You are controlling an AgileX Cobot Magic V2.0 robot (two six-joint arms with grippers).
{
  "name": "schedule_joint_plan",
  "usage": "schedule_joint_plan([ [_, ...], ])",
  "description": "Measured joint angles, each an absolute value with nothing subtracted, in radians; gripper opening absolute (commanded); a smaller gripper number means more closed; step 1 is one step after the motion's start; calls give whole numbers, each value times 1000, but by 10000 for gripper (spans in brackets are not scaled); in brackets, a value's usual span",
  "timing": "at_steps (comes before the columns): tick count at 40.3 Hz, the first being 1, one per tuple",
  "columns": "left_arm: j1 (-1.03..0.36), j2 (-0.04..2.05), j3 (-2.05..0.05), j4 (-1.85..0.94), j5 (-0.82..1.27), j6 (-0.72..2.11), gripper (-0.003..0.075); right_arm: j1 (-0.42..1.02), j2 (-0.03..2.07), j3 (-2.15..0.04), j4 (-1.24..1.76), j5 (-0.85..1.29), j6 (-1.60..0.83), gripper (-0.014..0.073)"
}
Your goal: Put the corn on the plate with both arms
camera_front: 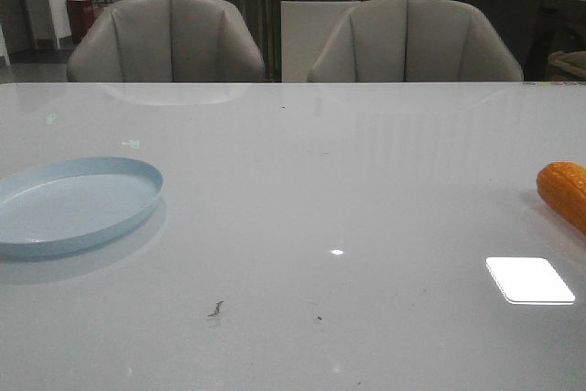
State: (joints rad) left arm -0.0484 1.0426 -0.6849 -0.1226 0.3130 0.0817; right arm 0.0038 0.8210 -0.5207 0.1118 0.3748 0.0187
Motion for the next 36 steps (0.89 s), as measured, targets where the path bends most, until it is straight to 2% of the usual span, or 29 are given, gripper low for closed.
schedule_joint_plan([
  [3,-48,1097,-685,-130,326,82,369,4,862,-521,108,375,19,158],
  [5,-48,1121,-685,-139,330,82,412,4,884,-521,104,373,19,272],
  [9,-48,1160,-685,-182,345,82,427,4,930,-521,97,364,19,451],
  [11,-48,1174,-690,-193,364,82,427,4,952,-521,96,361,19,498],
  [23,18,1368,-843,-213,508,82,426,4,1006,-521,94,359,19,513],
  [36,66,1700,-1192,-213,761,104,400,4,1006,-522,94,359,19,513],
])
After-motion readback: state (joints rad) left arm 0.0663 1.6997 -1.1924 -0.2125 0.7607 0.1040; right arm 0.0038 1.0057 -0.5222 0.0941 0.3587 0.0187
